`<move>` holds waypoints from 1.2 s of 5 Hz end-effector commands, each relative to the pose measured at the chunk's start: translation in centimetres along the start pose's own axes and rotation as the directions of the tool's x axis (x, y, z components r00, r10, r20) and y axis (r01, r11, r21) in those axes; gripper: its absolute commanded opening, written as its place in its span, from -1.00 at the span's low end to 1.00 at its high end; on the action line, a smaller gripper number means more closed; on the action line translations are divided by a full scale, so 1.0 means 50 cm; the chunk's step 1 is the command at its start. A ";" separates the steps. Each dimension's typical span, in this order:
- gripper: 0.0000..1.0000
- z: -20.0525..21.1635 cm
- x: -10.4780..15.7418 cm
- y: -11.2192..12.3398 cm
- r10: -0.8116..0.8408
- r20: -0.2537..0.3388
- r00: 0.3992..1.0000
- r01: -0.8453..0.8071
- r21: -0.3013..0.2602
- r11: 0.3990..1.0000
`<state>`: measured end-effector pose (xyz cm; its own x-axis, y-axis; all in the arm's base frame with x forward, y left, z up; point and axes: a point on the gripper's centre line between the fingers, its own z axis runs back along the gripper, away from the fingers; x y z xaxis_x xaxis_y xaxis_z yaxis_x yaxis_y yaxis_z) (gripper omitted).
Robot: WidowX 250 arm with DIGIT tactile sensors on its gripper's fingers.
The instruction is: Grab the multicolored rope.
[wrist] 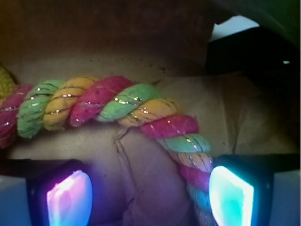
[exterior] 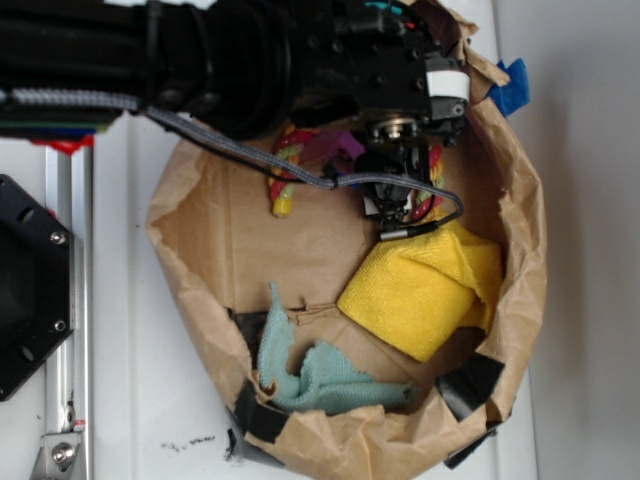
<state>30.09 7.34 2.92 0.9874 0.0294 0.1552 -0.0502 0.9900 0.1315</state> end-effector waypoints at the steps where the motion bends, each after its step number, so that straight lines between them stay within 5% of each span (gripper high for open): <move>1: 1.00 0.025 0.021 0.011 -0.050 0.042 0.998 0.049 0.032 0.998; 4: 1.00 0.039 0.050 0.057 -0.030 0.092 0.995 0.022 0.084 0.996; 6: 1.00 -0.011 0.045 0.033 -0.073 0.020 0.997 0.071 0.086 0.994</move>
<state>31.43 8.74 2.54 0.9891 -0.0193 0.1458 -0.0127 0.9764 0.2156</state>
